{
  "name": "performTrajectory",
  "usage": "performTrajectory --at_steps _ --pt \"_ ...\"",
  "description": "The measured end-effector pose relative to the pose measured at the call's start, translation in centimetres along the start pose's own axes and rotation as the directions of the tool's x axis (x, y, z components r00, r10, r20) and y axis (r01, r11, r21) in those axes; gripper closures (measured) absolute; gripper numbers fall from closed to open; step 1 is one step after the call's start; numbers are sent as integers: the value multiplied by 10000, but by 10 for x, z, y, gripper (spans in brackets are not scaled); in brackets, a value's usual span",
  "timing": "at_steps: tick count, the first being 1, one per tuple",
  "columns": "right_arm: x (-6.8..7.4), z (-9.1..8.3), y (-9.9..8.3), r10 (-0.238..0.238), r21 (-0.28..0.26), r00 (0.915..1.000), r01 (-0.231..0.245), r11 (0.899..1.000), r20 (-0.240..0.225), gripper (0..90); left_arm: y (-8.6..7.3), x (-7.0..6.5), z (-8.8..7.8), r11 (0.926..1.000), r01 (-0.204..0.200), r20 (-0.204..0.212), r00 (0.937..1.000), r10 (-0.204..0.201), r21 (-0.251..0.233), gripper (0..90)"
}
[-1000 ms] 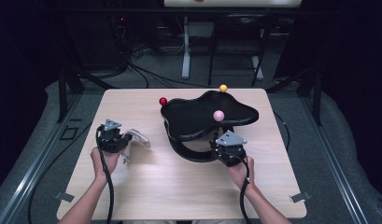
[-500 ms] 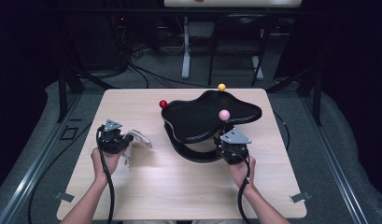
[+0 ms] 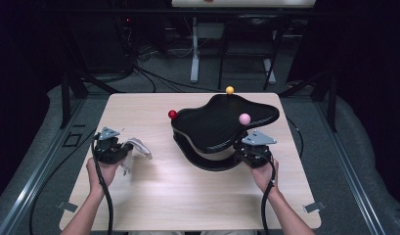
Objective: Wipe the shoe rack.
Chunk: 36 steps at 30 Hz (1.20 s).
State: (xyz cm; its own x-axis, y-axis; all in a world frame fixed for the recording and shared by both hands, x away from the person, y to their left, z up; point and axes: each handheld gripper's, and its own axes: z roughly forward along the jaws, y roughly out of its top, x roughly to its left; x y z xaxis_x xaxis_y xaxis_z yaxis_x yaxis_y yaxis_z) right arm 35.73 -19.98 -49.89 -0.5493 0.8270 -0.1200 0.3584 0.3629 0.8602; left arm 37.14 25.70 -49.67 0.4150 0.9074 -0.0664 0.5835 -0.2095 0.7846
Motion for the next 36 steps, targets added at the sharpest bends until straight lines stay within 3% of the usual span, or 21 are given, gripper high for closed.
performTrajectory --at_steps 1,3,7,12,17,20,24,26,30,34,36 --pt "-1 -1 -1 111 -1 9992 -111 9999 387 735 -1 1 0 10000 54 -6 10000 -54 25 830" --pt "0 -2 -3 376 -190 9976 -366 9992 574 715 -1 1 -2 9999 1 27 10000 -1 104 830" --pt "1 -2 -2 310 -248 9974 -295 9993 645 743 -2 2 -10 9999 4 31 10000 -5 169 830" --pt "0 -3 -2 166 -113 9979 -159 9998 621 745 -5 9 -32 9994 1 -43 10000 0 357 830" --pt "0 -2 -2 140 -97 9980 -135 9999 619 745 -12 23 -56 9994 287 -430 9987 -279 191 830" --pt "-1 -2 -2 96 -95 9981 -90 9999 610 745 -23 35 -63 9961 732 -508 9962 -707 497 830" --pt "-1 -2 -2 89 -155 9983 -81 9998 581 745 -39 48 -58 9795 1173 -214 9931 -1153 1637 823" --pt "-1 0 -2 139 -214 9980 -126 9997 614 745 -47 52 -53 9708 1222 -261 9925 -1194 2066 817" --pt "-2 0 -2 88 -162 9983 -79 9998 571 745 -59 55 -41 9449 1282 -328 9917 -1241 3013 802" --pt "-2 -1 -1 60 -102 9979 -53 9999 638 744 -65 55 -35 9288 1473 -234 9887 -1482 3400 734" --pt "-2 -1 -1 40 -94 9980 -34 9999 627 744 -67 56 -32 9229 1462 -183 9886 -1496 3562 644"
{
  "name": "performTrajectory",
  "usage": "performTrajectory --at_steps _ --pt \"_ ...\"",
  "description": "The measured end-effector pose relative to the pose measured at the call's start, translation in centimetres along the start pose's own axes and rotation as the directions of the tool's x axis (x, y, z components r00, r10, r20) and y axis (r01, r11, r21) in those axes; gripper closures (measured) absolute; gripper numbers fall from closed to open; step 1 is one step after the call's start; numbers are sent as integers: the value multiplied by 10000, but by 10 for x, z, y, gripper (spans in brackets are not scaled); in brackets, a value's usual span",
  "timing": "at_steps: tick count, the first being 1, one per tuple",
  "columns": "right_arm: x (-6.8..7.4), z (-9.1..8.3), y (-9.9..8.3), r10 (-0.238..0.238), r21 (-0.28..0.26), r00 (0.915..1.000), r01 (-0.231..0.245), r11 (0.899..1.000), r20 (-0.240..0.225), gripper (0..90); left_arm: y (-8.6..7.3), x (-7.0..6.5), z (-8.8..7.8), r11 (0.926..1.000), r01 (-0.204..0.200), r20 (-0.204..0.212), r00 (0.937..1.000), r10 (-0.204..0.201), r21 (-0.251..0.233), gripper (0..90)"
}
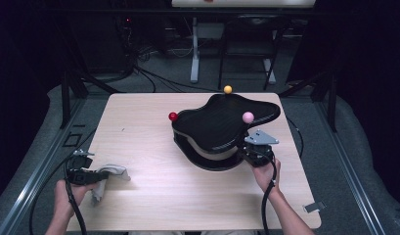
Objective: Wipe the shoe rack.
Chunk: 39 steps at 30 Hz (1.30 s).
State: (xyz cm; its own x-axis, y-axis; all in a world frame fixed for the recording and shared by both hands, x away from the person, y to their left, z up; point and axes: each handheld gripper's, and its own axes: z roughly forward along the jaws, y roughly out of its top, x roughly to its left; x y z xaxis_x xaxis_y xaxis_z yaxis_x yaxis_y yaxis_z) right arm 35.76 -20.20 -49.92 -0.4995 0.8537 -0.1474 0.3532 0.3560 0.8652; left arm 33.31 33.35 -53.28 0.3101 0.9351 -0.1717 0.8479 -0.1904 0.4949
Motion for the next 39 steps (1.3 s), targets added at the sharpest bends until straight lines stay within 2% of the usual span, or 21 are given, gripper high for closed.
performTrajectory --at_steps 4,5,8,10,14,16,18,20,22,25,28,34,35,37,39 --pt "0 0 0 10 -14 10000 -10 10000 -31 744 -2 0 -2 9999 -105 289 9995 107 -61 463" --pt "0 0 0 8 -16 10000 -8 10000 -22 744 -2 -1 -4 9999 -112 255 9996 114 -66 424" --pt "0 0 1 -19 30 10000 19 10000 -54 744 -3 -1 -13 9992 -95 230 9997 104 -379 317" --pt "-1 0 1 -39 58 10000 39 10000 -64 744 -4 -1 -21 9984 -99 281 9995 115 -564 215" --pt "0 0 1 -28 63 10000 28 10000 -23 744 -3 0 -37 9927 -32 316 9995 71 -1208 141" --pt "0 -1 0 -59 -3 10000 59 10000 22 745 2 -3 -41 9896 27 611 9981 62 -1436 80" --pt "0 -2 0 -99 25 10000 99 9999 -7 746 7 -8 -43 9854 -12 694 9975 133 -1704 36" --pt "0 -4 -1 -130 78 9999 130 9999 -36 747 15 -14 -44 9805 -175 837 9959 345 -1957 12" --pt "-2 -6 -1 -170 127 9998 171 9998 -118 747 25 -22 -42 9764 -397 808 9950 580 -2123 0" --pt "-5 -8 -2 -198 110 9994 201 9997 -285 748 39 -31 -35 9729 -728 832 9922 930 -2197 0" --pt "-7 -9 -3 -207 201 9993 213 9996 -305 747 53 -40 -27 9681 -888 899 9896 1125 -2343 0" --pt "-9 -8 -2 -327 193 9983 336 9992 -475 748 91 -63 -8 9588 -1441 995 9799 1727 -2449 0" --pt "-9 -9 -1 -322 324 9988 334 9989 -360 748 100 -69 -3 9580 -1576 1019 9772 1862 -2394 0" --pt "-9 -8 -2 -295 176 9987 302 9994 -405 748 115 -77 3 9525 -1855 1033 9711 2153 -2416 0" --pt "-9 -8 -2 -281 183 9986 289 9994 -443 747 127 -84 8 9509 -1903 1094 9689 2220 -2440 0"
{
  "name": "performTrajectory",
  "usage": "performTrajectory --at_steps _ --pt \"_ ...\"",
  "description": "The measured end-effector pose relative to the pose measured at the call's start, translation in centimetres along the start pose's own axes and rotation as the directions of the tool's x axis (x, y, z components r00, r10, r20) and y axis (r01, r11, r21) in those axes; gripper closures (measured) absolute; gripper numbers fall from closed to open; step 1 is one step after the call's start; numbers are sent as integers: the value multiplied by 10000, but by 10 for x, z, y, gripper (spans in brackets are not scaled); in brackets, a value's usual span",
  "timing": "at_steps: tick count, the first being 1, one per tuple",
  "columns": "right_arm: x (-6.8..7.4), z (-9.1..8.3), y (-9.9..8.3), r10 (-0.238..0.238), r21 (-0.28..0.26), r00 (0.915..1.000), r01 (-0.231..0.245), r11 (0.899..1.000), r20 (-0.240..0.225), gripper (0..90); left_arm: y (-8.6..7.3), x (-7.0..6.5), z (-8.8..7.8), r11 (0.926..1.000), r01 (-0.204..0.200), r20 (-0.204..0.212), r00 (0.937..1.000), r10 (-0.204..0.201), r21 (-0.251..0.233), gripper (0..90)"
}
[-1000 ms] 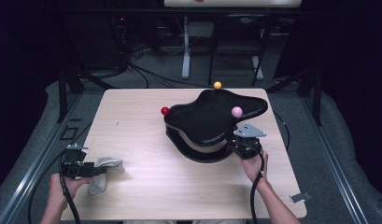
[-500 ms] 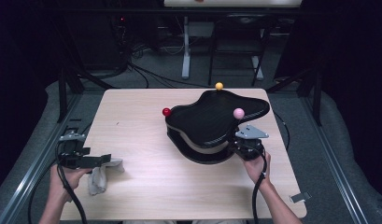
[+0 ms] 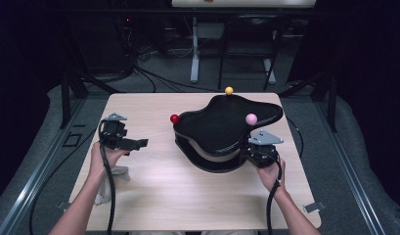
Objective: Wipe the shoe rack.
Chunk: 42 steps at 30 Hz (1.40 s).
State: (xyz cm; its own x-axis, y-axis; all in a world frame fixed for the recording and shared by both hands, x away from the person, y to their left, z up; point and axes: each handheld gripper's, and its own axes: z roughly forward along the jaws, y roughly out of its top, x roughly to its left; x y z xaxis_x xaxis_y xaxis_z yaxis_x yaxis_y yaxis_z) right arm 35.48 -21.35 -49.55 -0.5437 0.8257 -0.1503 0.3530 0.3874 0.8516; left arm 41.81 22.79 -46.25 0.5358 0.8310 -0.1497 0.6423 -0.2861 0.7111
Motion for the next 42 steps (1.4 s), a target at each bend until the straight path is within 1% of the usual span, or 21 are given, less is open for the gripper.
performTrajectory --at_steps 1,4,5,8,10,11,14,18,21,24,25,27,28,29,30,32,34,36,37,40,42 --pt "0 0 0 -11 15 10000 11 10000 -12 748 6 -3 5 10000 -41 69 10000 41 30 0" --pt "0 0 0 3 -4 10000 -3 10000 40 747 24 -11 19 9991 -426 84 9991 425 75 0" --pt "0 0 0 -14 -8 10000 14 10000 -9 747 28 -12 23 9991 -428 133 9990 428 34 0" --pt "0 0 -1 -14 -32 10000 14 10000 8 748 37 -15 31 9976 -685 83 9976 685 35 28" --pt "-1 0 -1 -71 -46 10000 71 10000 -20 747 43 -17 35 9979 -642 191 9977 644 -72 47" --pt "-1 0 -1 -106 -44 9999 106 9999 -48 748 46 -18 37 9974 -710 136 9974 711 -108 53" --pt "-1 1 -1 -123 -32 9999 123 9999 -34 748 54 -20 42 9984 -507 299 9982 515 -257 41" --pt "-1 2 0 -110 -10 9999 110 9999 -41 747 63 -28 48 9973 -697 366 9968 705 -244 56" --pt "0 1 1 -129 107 9999 129 9999 22 747 67 -32 52 9965 -758 532 9956 775 -344 127" --pt "0 2 2 -162 119 9999 161 9998 26 747 69 -35 59 9945 -1028 687 9922 1039 -205 190" --pt "0 3 2 -160 70 9999 160 9998 -9 747 70 -35 62 9945 -1033 821 9912 1042 -155 222" --pt "0 3 2 -210 115 9998 210 9997 45 747 71 -35 65 9946 -1010 667 9925 1023 -227 278" --pt "0 3 2 -200 17 9998 200 9998 37 747 72 -35 67 9948 -988 766 9920 1004 -244 310" --pt "0 3 2 -225 101 9997 225 9997 36 747 74 -35 70 9943 -1039 769 9914 1056 -258 350" --pt "0 3 2 -197 69 9998 197 9998 -8 747 75 -36 72 9937 -1096 573 9922 1109 -245 367" --pt "0 3 3 -249 83 9997 249 9997 -15 747 77 -37 78 9929 -1174 797 9897 1185 -186 433" --pt "0 3 3 -269 77 9996 269 9996 -1 747 77 -39 83 9924 -1229 802 9892 1228 -37 492" --pt "0 5 3 -277 -3 9996 277 9996 -44 746 77 -41 85 9908 -1350 863 9871 1351 -73 561" --pt "1 5 3 -225 10 9997 225 9997 -41 746 77 -41 85 9908 -1353 739 9880 1355 -81 585" --pt "0 8 6 -221 108 9997 219 9997 139 746 74 -38 81 9922 -1242 643 9901 1245 -75 592" --pt "-2 14 9 -24 204 9998 19 9998 212 743 71 -37 78 9930 -1179 485 9918 1182 -90 593"
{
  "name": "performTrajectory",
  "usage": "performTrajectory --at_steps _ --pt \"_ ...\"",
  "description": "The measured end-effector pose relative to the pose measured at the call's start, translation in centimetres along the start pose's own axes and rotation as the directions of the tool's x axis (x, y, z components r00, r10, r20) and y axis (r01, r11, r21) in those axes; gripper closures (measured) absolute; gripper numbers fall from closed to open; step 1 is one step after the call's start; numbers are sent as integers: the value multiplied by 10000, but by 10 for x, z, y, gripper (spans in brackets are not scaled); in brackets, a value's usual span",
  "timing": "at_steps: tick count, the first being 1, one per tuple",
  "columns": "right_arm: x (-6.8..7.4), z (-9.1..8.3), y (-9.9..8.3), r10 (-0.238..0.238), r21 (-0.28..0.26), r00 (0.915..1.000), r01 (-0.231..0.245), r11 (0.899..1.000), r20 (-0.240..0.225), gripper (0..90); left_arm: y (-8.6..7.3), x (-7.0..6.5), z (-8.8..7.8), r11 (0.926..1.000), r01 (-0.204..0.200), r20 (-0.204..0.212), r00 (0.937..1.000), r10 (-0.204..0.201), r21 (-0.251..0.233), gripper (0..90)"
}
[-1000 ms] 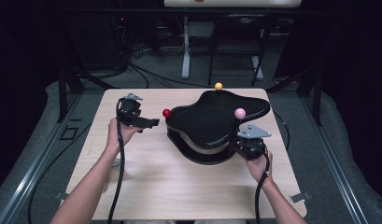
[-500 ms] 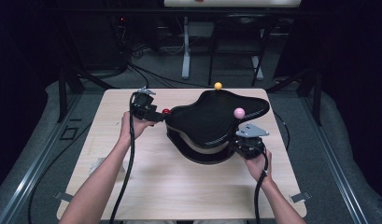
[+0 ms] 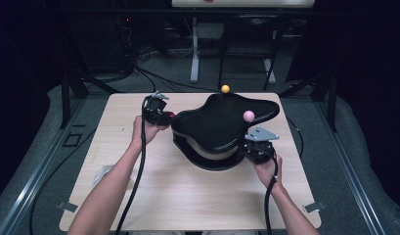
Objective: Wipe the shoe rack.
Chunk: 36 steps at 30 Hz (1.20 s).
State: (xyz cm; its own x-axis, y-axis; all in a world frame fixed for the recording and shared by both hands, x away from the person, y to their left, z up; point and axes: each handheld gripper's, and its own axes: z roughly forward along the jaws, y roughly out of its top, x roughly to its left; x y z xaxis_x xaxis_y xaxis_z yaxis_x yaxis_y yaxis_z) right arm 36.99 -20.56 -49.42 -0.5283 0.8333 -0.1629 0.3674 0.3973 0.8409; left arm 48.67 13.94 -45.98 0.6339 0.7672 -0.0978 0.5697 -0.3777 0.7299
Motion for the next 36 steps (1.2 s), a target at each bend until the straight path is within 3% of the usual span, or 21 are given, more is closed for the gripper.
performTrajectory --at_steps 2,6,8,9,12,15,18,21,27,33,36 --pt "-4 9 2 761 -214 9969 -765 9968 -174 741 -5 1 -5 9998 200 -145 9997 -200 -31 595" --pt "-1 14 4 1146 -239 9931 -1152 9931 -242 558 -12 1 -12 9987 498 -434 9978 -502 -104 595" --pt "0 8 4 1190 -126 9927 -1193 9928 -203 478 -14 0 -14 9988 471 -522 9975 -476 -105 594" --pt "1 5 4 1419 -241 9895 -1426 9895 -278 433 -15 0 -14 9985 528 -554 9970 -537 -160 594" --pt "7 -8 3 2047 76 9787 -2046 9788 -156 230 -17 -5 -17 9974 692 -696 9951 -703 -176 593" --pt "19 -23 3 2172 27 9757 -2172 9761 -288 134 -21 -8 -20 9984 538 -721 9959 -551 -195 593" --pt "37 -38 9 2180 40 9726 -2184 9758 -808 67 -27 -11 -25 9972 684 -695 9951 -702 -285 593" --pt "51 -46 15 2104 92 9707 -2108 9775 -1156 27 -31 -13 -29 9975 642 -676 9955 -662 -302 594" --pt "69 -53 30 1946 -382 9692 -2024 9786 -1509 12 -38 -15 -35 9973 659 -576 9960 -676 -314 595" --pt "76 -49 36 1804 -547 9701 -1914 9800 -1626 15 -44 -17 -40 9968 674 -521 9962 -697 -433 595" --pt "78 -51 38 1612 -896 9731 -1775 9800 -1647 28 -48 -19 -43 9973 600 -557 9965 -624 -435 596"
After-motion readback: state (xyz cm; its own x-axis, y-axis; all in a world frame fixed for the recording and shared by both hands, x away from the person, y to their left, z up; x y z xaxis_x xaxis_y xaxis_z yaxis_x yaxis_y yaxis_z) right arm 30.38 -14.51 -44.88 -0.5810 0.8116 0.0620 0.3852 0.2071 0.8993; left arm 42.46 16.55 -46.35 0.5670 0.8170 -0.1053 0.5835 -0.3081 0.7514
